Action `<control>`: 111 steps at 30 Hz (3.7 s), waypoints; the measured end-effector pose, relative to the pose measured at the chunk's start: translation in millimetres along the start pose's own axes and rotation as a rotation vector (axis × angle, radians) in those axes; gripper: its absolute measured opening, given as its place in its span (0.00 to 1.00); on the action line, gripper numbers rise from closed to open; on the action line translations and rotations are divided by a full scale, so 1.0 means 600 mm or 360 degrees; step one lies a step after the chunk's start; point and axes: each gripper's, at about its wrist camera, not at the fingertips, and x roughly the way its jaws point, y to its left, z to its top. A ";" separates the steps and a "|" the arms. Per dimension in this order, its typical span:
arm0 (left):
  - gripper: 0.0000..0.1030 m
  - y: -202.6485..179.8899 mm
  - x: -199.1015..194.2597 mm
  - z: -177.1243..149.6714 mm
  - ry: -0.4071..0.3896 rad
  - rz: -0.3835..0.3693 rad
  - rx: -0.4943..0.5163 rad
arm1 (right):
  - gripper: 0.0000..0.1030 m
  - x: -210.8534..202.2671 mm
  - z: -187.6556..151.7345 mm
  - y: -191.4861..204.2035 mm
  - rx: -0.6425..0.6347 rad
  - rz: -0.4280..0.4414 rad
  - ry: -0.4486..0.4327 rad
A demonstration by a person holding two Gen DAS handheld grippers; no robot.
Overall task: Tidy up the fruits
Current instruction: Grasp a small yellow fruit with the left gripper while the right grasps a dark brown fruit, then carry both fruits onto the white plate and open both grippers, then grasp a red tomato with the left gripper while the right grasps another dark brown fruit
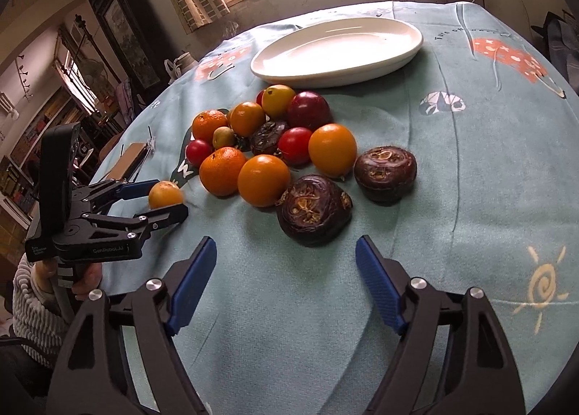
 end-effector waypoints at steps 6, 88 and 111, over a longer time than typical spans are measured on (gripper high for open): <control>0.46 -0.015 -0.007 -0.005 -0.0026 -0.0031 0.0052 | 0.78 0.009 0.007 0.000 0.0000 -0.0020 0.0018; 0.75 0.012 0.014 0.057 -0.0225 0.0160 -0.0059 | 0.65 -0.031 0.055 -0.048 0.0080 -0.0289 -0.0301; 0.31 -0.002 0.040 0.059 -0.0147 0.0029 0.0014 | 0.65 0.015 0.058 -0.062 0.0119 -0.0294 -0.0096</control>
